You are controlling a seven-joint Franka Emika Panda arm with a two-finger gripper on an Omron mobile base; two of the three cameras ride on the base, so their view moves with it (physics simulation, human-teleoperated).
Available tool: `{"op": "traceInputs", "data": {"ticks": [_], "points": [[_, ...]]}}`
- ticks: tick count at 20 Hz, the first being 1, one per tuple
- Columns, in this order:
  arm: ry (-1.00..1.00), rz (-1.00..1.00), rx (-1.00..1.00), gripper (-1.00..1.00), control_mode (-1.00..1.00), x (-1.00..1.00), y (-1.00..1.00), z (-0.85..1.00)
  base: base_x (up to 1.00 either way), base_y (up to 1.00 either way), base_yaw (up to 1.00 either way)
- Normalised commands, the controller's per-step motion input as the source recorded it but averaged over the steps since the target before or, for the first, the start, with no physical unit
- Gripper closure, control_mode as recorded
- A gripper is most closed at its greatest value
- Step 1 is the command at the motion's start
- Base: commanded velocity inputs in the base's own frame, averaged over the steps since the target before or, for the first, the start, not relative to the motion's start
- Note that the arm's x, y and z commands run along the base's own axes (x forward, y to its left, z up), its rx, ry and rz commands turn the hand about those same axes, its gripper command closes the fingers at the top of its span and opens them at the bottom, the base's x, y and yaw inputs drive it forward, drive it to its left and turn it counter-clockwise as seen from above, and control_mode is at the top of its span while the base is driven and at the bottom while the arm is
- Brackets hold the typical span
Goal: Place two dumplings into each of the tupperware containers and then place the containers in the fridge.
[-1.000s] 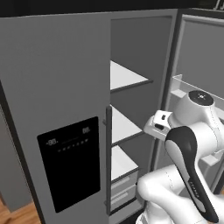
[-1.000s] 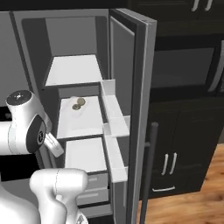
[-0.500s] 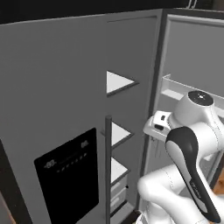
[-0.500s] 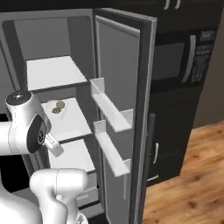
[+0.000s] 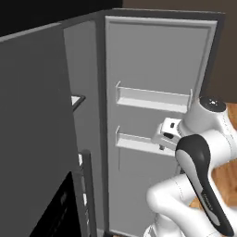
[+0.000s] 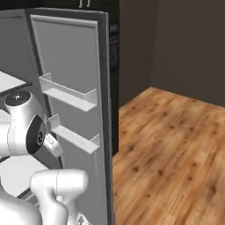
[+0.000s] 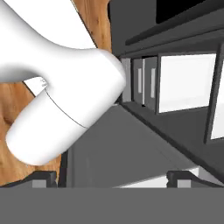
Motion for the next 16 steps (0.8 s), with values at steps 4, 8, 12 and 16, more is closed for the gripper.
{"op": "traceInputs", "data": {"ticks": [4, 8, 12, 16], "points": [[0.0, 0.0, 0.0, -1.0, 1.0, 0.0, 0.0, 0.0, -0.52, -0.34, -0.69], [0.0, 0.0, 0.0, -1.0, 1.0, 0.0, 0.0, 0.0, -0.47, -0.92, -0.48], [0.0, 0.0, 0.0, -1.0, 1.0, 0.0, 0.0, 0.0, 0.11, -0.99, -0.45], [0.0, 0.0, 0.0, -1.0, 1.0, 0.0, 0.0, 0.0, 0.56, -0.76, -0.45]]}}
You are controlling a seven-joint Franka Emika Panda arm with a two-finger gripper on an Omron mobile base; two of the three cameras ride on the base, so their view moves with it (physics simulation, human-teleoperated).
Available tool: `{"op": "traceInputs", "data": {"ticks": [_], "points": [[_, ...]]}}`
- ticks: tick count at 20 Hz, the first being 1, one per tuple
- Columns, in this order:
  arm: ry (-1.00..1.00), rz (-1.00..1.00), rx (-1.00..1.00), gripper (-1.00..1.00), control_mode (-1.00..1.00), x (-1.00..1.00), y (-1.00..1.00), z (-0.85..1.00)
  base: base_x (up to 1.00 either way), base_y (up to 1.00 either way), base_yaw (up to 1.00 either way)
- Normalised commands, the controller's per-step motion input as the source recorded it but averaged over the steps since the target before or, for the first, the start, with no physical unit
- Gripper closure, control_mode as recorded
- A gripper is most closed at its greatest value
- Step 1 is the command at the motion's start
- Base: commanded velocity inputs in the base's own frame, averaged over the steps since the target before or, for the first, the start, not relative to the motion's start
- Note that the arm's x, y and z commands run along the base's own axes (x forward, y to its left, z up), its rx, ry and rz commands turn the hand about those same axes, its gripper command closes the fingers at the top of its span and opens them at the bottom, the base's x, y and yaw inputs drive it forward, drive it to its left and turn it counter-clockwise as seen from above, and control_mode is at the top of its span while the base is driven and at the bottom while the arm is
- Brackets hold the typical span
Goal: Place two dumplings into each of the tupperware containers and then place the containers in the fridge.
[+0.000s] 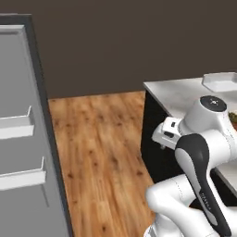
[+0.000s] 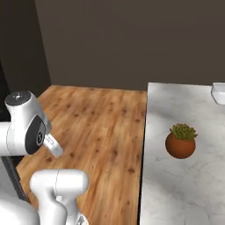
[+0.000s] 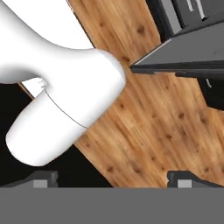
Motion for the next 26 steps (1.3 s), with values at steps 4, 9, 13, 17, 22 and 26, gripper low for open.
{"op": "traceInputs", "data": {"ticks": [4, 9, 13, 17, 22, 26], "points": [[0.0, 0.0, 0.0, -1.0, 1.0, 0.0, 0.0, 0.0, 0.65, 0.35, -0.12], [0.0, 0.0, 0.0, -1.0, 1.0, 0.0, 0.0, 0.0, 0.61, 0.97, -0.07], [0.0, 0.0, 0.0, -1.0, 1.0, 0.0, 0.0, 0.0, 0.85, 0.55, -0.06], [0.0, 0.0, 0.0, -1.0, 1.0, 0.0, 0.0, 0.0, 1.0, 0.0, -0.05], [0.0, 0.0, 0.0, -1.0, 1.0, 0.0, 0.0, 0.0, 1.0, -0.25, 0.0], [0.0, 0.0, 0.0, -1.0, 1.0, 0.0, 0.0, 0.0, 1.0, -0.44, 0.0]]}}
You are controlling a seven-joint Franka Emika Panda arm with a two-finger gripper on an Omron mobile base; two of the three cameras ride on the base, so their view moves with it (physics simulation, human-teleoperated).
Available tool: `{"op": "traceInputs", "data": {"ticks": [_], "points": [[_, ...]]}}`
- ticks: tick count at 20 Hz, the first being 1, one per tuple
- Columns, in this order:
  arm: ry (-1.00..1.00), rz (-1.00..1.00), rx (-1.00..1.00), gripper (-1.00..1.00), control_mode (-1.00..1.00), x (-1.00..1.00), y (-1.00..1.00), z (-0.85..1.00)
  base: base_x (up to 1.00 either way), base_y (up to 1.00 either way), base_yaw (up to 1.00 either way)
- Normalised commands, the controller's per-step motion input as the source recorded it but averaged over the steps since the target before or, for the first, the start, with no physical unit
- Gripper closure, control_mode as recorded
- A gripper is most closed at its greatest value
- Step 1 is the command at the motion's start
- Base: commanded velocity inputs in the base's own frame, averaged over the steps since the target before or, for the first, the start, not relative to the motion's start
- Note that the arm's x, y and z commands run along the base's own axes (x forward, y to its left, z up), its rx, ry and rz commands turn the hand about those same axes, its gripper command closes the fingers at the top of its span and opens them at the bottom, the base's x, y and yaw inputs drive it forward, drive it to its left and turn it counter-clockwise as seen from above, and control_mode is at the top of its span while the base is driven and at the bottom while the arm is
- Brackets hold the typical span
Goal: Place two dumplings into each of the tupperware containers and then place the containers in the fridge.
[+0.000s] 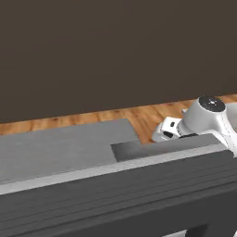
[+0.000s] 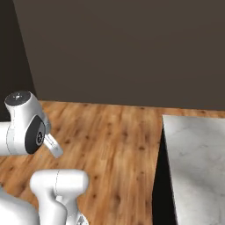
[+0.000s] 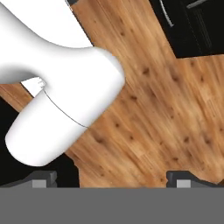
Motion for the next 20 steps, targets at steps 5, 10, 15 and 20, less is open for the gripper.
{"op": "traceInputs", "data": {"ticks": [5, 10, 15, 20], "points": [[0.0, 0.0, 0.0, -1.0, 1.0, 0.0, 0.0, 0.0, 1.0, -0.51, -0.05], [0.0, 0.0, 0.0, -1.0, 1.0, 0.0, 0.0, 0.0, 1.0, -0.33, -0.16], [0.0, 0.0, 0.0, -1.0, 1.0, 0.0, 0.0, 0.0, 1.0, -0.06, -0.26], [0.0, 0.0, 0.0, -1.0, 1.0, 0.0, 0.0, 0.0, 1.0, 0.0, -0.39]]}}
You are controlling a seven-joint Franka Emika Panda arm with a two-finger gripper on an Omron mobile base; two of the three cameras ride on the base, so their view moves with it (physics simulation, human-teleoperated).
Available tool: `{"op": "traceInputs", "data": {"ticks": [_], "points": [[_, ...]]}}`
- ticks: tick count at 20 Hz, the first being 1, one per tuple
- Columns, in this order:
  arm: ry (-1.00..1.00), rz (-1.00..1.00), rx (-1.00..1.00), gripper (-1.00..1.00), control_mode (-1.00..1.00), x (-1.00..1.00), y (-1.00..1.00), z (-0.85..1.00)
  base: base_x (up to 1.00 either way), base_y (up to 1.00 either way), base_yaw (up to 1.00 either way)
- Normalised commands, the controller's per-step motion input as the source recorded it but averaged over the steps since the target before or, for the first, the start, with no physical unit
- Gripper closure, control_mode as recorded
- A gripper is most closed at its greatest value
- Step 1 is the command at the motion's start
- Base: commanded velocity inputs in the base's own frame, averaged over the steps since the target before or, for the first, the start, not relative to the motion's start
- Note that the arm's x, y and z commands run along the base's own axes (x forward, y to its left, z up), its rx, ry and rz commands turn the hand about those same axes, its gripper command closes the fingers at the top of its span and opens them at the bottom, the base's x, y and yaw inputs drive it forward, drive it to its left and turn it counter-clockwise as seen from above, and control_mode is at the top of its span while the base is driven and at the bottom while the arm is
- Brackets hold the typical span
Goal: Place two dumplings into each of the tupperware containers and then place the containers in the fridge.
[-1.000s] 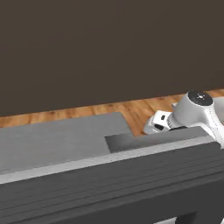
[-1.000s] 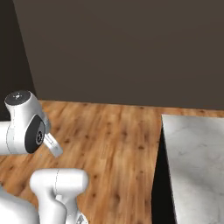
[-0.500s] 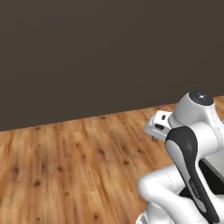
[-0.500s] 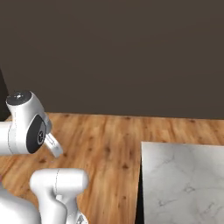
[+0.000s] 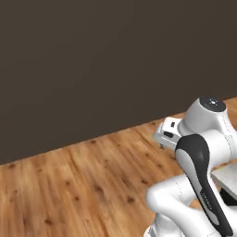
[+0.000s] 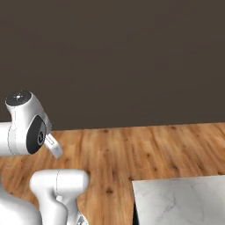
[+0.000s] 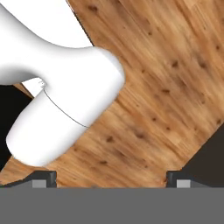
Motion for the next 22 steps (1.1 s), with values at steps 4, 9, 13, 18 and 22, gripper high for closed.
{"op": "traceInputs", "data": {"ticks": [4, 9, 13, 18, 22], "points": [[0.0, 0.0, 0.0, -1.0, 1.0, 0.0, 0.0, 0.0, 1.0, 0.0, -0.53], [0.0, 0.0, 0.0, -1.0, 1.0, 0.0, 0.0, 0.0, 0.68, 0.05, -0.78], [0.0, 0.0, 0.0, -1.0, 1.0, 0.0, 0.0, 0.0, 0.4, 0.06, -0.92], [0.0, 0.0, 0.0, -1.0, 1.0, 0.0, 0.0, 0.0, 0.61, 0.36, -0.7], [0.0, 0.0, 0.0, -1.0, 1.0, 0.0, 0.0, 0.0, 0.78, 0.78, -0.41]]}}
